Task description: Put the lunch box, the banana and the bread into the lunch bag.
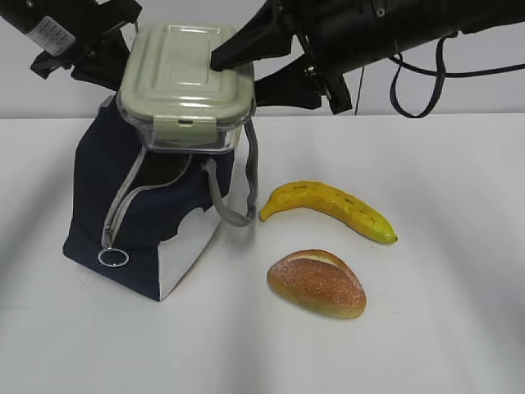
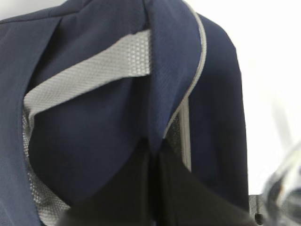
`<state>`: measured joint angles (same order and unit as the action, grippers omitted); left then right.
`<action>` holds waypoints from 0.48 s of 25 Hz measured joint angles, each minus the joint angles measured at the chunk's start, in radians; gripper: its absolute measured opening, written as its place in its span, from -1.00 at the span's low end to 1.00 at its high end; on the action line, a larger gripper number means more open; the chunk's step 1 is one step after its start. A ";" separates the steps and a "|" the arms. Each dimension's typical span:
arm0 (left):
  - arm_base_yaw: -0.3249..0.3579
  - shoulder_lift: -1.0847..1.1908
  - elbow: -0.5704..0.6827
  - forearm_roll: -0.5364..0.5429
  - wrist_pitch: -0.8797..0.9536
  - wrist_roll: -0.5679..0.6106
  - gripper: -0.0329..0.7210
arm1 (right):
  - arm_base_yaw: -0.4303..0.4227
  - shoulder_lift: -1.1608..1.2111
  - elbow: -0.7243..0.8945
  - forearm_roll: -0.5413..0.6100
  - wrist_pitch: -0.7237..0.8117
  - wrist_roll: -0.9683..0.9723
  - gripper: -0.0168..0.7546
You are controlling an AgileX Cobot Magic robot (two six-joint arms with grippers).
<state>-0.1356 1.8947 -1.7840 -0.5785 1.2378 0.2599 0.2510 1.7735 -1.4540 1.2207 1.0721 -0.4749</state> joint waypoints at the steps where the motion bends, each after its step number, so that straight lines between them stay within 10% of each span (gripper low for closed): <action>1: 0.000 0.000 0.000 0.000 0.000 0.000 -0.92 | 0.000 0.011 0.000 -0.007 -0.008 0.002 0.03; 12: 0.000 0.000 0.000 -0.015 -0.002 0.000 -0.92 | 0.002 0.106 -0.007 -0.191 -0.147 0.116 0.03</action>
<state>-0.1356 1.8947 -1.7840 -0.5932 1.2359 0.2599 0.2528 1.8798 -1.4614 1.0296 0.9253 -0.3587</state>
